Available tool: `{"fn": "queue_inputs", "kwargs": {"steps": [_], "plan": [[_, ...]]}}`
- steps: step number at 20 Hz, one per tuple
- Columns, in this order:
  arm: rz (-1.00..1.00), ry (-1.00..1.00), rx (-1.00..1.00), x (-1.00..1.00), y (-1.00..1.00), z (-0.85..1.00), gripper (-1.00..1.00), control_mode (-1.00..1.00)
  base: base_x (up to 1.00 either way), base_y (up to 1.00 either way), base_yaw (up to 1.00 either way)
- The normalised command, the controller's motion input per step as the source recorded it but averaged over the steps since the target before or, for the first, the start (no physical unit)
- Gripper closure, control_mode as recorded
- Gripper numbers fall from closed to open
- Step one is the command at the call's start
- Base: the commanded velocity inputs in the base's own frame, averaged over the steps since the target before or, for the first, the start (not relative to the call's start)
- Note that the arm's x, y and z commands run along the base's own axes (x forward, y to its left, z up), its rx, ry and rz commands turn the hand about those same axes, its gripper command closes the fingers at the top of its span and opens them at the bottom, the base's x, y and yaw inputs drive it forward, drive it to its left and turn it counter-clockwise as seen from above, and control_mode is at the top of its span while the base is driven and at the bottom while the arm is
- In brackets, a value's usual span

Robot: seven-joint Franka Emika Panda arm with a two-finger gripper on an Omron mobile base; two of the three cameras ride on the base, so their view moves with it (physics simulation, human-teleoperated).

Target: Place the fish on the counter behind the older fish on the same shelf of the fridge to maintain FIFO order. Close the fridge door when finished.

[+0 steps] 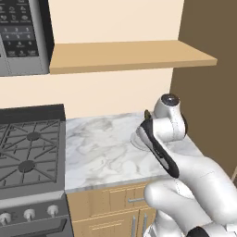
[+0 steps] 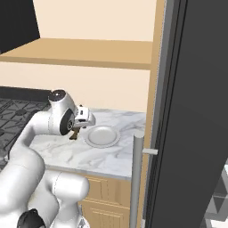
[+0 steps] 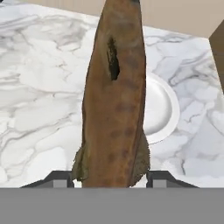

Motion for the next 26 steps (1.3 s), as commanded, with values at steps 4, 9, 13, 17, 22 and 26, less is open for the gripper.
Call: {"fn": "queue_inputs", "kwargs": {"steps": [4,9,13,17,22,26], "plan": [[-0.01,-0.07,0.00,-1.00,0.00,0.87,1.00,-1.00,0.00,0.00,0.00],[-0.03,0.00,0.00,-0.87,0.00,0.47,1.00,-1.00,0.00,0.00,0.00],[0.00,0.00,0.00,-0.10,0.11,-0.01,1.00,-1.00,0.00,0.00,0.00],[0.00,0.00,0.00,-0.10,0.13,-0.01,1.00,1.00,-0.42,0.15,-0.03],[0.00,0.00,0.00,0.00,0.00,0.00,1.00,1.00,-0.98,0.74,-0.25],[0.00,0.00,0.00,0.00,0.00,0.00,1.00,1.00,-1.00,0.78,-0.48]]}}
